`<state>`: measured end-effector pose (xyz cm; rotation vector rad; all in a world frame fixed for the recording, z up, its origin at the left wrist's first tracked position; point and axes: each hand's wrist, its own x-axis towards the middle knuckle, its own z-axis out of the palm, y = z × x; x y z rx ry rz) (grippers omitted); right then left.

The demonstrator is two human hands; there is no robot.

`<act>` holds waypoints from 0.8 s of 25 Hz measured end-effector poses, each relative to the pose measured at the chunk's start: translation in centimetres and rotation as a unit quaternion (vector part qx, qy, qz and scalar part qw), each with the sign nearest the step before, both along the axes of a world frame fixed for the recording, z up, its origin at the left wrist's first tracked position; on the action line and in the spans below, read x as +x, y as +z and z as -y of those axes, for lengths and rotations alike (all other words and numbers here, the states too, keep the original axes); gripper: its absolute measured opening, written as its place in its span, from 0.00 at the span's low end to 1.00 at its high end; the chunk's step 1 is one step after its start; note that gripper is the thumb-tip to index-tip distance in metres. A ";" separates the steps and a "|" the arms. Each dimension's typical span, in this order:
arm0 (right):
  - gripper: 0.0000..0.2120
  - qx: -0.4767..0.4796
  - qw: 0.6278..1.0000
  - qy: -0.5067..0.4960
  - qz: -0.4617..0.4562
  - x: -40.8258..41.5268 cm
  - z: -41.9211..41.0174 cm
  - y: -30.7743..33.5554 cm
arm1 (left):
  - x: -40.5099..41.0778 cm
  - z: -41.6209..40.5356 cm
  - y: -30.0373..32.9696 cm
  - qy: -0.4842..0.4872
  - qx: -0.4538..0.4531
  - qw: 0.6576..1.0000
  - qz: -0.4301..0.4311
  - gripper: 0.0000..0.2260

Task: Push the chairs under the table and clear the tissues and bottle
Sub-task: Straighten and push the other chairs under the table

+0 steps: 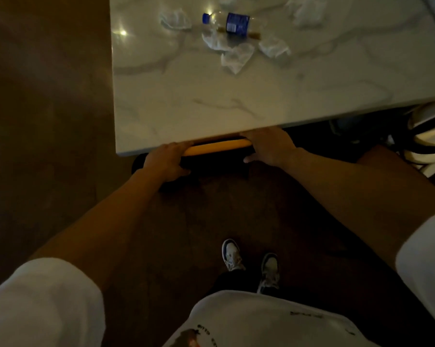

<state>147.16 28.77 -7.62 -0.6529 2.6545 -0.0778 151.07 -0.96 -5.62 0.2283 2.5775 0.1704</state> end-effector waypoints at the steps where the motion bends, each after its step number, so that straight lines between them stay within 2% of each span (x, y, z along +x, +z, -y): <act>1: 0.42 -0.017 1.000 -0.019 0.004 0.6 -0.1 0.3 | 0.3 0.0 0.4 0.006 0.005 1.000 0.003 0.39; 3: 0.45 -0.080 0.995 -0.062 0.014 2.2 -1.3 1.0 | 1.0 -1.1 1.5 0.005 0.029 0.999 -0.017 0.40; 5: 0.42 -0.119 0.987 -0.110 -0.002 4.6 -4.0 2.0 | 1.7 -4.7 3.1 -0.023 0.072 0.995 -0.068 0.37; 8: 0.37 -0.121 0.973 -0.194 -0.036 9.4 -10.3 2.7 | 2.5 -13.7 4.8 -0.098 0.145 0.976 -0.127 0.31; 11: 0.33 -0.099 0.951 -0.285 -0.064 14.9 -17.6 3.7 | 3.9 -23.5 5.2 -0.172 0.183 0.962 -0.106 0.29; 14: 0.32 -0.084 0.910 -0.397 -0.086 22.2 -25.8 5.7 | 7.1 -34.0 5.1 -0.270 0.181 0.943 -0.075 0.29; 16: 0.33 -0.050 0.887 -0.455 -0.061 27.2 -30.5 6.2 | 10.0 -40.3 4.6 -0.330 0.166 0.927 -0.063 0.31; 17: 0.34 -0.035 0.877 -0.478 -0.020 29.1 -32.3 5.9 | 11.1 -43.0 4.1 -0.356 0.153 0.920 -0.058 0.32; 20: 0.41 -0.103 0.845 -0.516 0.094 33.9 -36.6 4.2 | 14.2 -49.4 3.0 -0.420 0.093 0.902 -0.029 0.32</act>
